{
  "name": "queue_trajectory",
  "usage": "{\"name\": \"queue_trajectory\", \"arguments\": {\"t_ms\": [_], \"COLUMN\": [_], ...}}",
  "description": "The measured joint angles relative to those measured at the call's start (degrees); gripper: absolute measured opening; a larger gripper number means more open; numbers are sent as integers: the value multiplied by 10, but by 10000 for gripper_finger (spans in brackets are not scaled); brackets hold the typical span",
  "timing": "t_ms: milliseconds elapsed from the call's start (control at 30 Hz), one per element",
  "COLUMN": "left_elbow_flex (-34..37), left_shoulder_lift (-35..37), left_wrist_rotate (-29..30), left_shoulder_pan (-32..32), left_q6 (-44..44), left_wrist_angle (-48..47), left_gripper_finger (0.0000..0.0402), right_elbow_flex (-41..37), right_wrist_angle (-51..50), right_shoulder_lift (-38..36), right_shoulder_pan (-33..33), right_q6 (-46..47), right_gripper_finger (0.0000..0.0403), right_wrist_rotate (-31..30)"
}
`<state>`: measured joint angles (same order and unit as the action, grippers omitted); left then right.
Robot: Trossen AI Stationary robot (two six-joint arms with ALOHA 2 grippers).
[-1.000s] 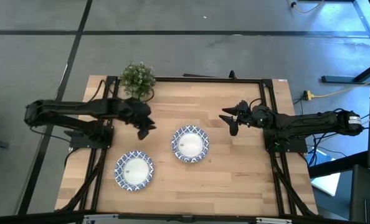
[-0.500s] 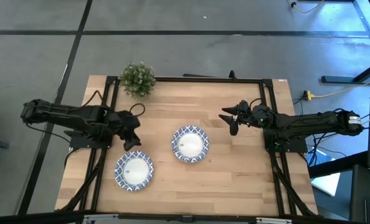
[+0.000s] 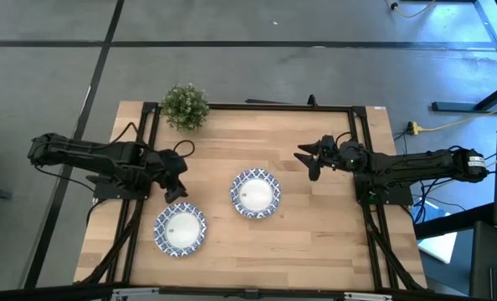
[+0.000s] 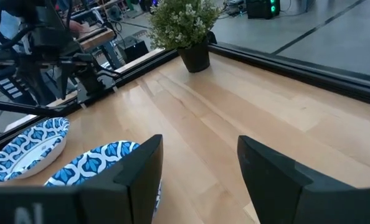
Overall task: Nest bowls inside each other
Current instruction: Stack the white bowl on top of the other white bowl
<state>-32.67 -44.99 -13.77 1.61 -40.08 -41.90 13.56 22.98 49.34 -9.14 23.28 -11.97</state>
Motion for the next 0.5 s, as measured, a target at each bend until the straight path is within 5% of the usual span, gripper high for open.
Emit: {"name": "queue_trajectory", "arguments": {"t_ms": [333, 500], "left_elbow_flex": [0, 0], "left_shoulder_lift": [0, 0], "left_wrist_rotate": [-8, -6], "left_shoulder_pan": [0, 2], "left_q6": [26, 32], "left_wrist_angle": [-33, -41], "left_gripper_finger": [235, 247], "right_elbow_flex": [0, 0], "right_wrist_angle": [0, -1], "right_shoulder_lift": [0, 0], "right_shoulder_pan": [0, 0], "right_q6": [22, 34], "right_gripper_finger": [209, 209], "right_wrist_rotate": [0, 0]}}
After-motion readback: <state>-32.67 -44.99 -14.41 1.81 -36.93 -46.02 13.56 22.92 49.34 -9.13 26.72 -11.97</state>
